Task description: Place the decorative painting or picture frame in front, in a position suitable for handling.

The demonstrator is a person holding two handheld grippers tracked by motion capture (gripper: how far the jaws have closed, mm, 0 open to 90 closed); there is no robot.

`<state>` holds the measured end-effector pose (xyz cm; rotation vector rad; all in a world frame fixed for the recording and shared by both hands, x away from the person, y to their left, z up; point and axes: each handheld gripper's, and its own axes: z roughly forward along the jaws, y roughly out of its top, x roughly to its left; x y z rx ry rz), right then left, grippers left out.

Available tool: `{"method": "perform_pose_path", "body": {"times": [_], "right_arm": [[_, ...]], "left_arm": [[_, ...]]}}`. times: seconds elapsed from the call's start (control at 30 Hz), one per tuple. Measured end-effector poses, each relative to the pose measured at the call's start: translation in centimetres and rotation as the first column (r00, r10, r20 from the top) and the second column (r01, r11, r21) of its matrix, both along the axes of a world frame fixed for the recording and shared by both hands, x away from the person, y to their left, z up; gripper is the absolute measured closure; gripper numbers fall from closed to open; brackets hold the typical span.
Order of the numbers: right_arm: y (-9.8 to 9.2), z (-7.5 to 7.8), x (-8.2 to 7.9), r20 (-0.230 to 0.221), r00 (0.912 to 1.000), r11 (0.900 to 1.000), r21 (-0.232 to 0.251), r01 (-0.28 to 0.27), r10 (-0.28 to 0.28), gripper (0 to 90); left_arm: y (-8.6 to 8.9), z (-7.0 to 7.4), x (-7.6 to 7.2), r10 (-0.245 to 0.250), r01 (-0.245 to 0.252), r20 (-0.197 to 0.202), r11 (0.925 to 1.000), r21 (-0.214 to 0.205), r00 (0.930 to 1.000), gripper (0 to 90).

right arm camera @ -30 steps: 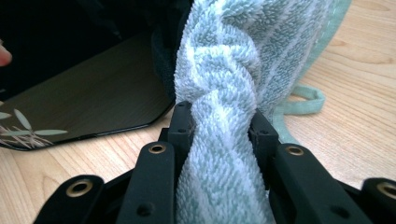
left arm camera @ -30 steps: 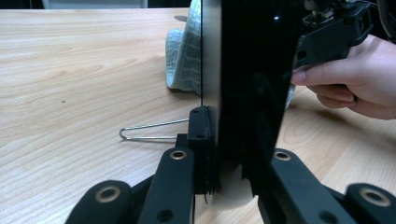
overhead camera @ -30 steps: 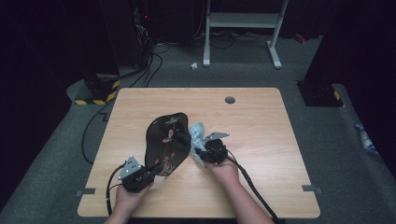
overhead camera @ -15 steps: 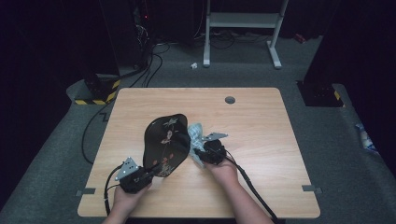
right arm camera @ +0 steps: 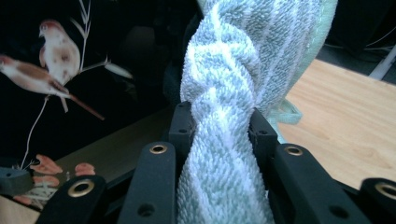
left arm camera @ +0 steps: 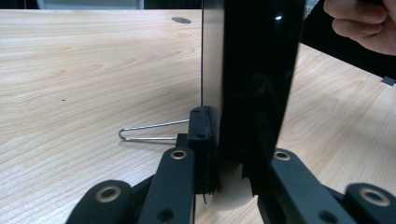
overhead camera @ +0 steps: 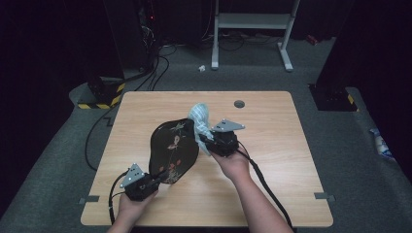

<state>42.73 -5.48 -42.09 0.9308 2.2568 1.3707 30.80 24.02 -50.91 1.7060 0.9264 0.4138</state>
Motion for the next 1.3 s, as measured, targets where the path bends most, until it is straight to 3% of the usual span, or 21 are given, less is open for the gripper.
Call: {"method": "perform_pose_path", "body": {"times": [0.27,0.47,0.6,0.73,0.93,1.07,1.17,1.3], "right_arm": [[0.4,-4.3,0.8,-0.105,0.9944,0.9990,-0.044,0.004,-0.009,69.8],[0.2,-8.1,1.0,-0.200,0.9796,0.9929,-0.118,-0.011,-0.013,69.8],[0.4,-9.4,0.4,-0.214,0.9768,0.9938,-0.110,-0.020,-0.004,69.9],[0.4,-8.6,0.3,-0.184,0.9829,0.9928,-0.119,-0.016,-0.006,70.0],[-0.6,-5.1,-0.2,-0.095,0.9955,0.9990,-0.045,0.005,-0.010,69.9],[-1.5,-2.9,-0.8,-0.040,0.9992,0.9999,0.002,0.010,-0.010,69.2],[-2.3,-2.5,-1.3,-0.037,0.9991,0.9997,0.006,0.023,-0.023,68.8],[-3.7,-3.1,-2.1,-0.041,0.9979,0.9985,-0.023,0.049,-0.050,68.2]], "left_arm": [[-0.1,0.0,0.0,-0.001,0.001,-0.001,1.0000,-0.001,1.0000,79.2],[-0.1,-0.1,0.2,0.000,0.000,-0.001,1.0000,-0.004,1.0000,79.5],[-0.1,-0.1,0.2,0.001,-0.001,0.000,1.0000,-0.004,1.0000,79.6],[-0.1,-0.1,0.2,0.001,-0.001,0.001,1.0000,-0.003,1.0000,79.5],[-0.2,-0.1,0.2,0.005,-0.005,0.001,1.0000,-0.005,1.0000,79.6],[-0.3,-0.1,0.3,0.008,-0.008,0.000,0.9999,-0.010,1.0000,79.6],[-0.5,-0.2,0.4,0.013,-0.013,0.002,0.9999,-0.010,0.9999,79.6],[-0.8,-0.2,0.5,0.016,-0.016,0.005,0.9998,-0.009,0.9999,79.5]]}}
